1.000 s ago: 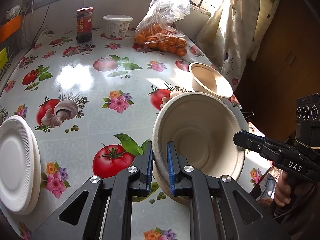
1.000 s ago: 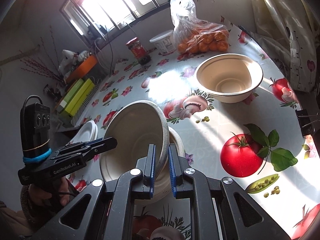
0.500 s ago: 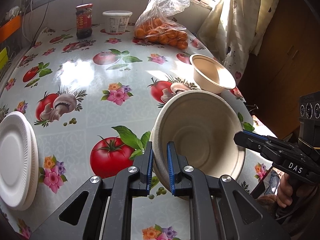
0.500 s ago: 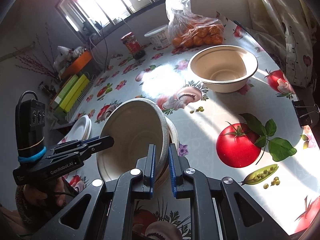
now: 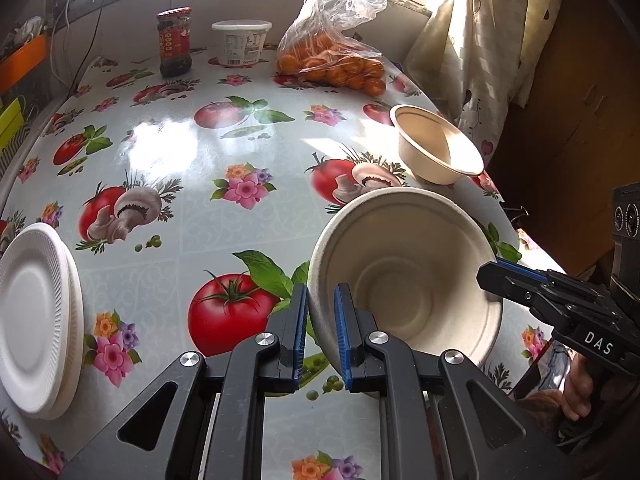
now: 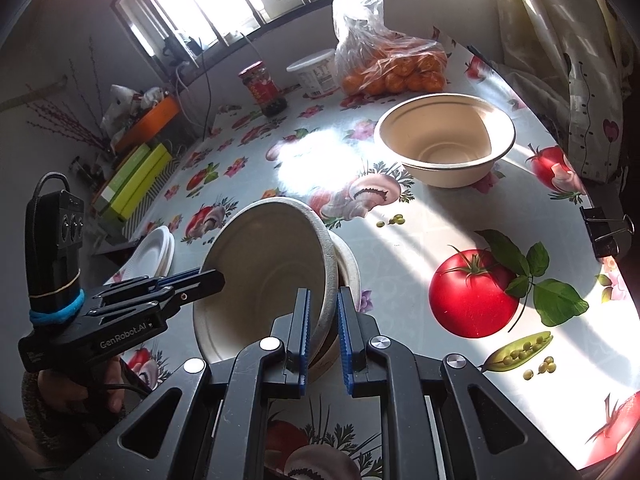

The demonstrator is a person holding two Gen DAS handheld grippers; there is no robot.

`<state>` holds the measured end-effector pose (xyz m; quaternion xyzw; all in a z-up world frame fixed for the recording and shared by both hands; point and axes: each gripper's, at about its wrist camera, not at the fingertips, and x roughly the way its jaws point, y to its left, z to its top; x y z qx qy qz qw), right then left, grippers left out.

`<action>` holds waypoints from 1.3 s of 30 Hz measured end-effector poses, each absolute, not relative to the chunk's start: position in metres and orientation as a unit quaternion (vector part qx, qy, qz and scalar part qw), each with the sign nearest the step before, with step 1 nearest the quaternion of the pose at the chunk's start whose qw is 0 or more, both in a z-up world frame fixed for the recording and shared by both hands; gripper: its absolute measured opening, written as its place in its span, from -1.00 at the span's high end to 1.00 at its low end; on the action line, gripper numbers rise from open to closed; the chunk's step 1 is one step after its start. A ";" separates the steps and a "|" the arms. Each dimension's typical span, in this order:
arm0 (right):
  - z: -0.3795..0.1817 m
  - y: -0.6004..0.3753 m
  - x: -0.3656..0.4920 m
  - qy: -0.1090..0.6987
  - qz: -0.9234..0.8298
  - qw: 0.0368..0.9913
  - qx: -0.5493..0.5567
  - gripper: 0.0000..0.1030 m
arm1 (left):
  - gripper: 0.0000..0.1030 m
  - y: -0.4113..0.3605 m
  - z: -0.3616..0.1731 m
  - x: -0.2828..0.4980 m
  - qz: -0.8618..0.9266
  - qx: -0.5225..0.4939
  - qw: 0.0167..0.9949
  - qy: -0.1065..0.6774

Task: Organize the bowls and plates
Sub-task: 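Lower the held bowl into the other beige bowl, then open the right gripper and lift it off the nested bowls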

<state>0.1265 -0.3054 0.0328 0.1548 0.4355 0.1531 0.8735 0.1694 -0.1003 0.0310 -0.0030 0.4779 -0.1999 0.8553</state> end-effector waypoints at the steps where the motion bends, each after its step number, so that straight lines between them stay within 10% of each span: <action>1: 0.033 -0.305 0.126 0.436 0.151 0.874 0.152 0.73 | 0.73 -0.100 0.031 0.169 -0.200 -0.002 0.855 0.478; 39: 0.044 -0.318 0.126 0.416 0.123 0.891 0.131 0.21 | 0.63 -0.111 0.053 0.183 -0.201 0.005 0.868 0.454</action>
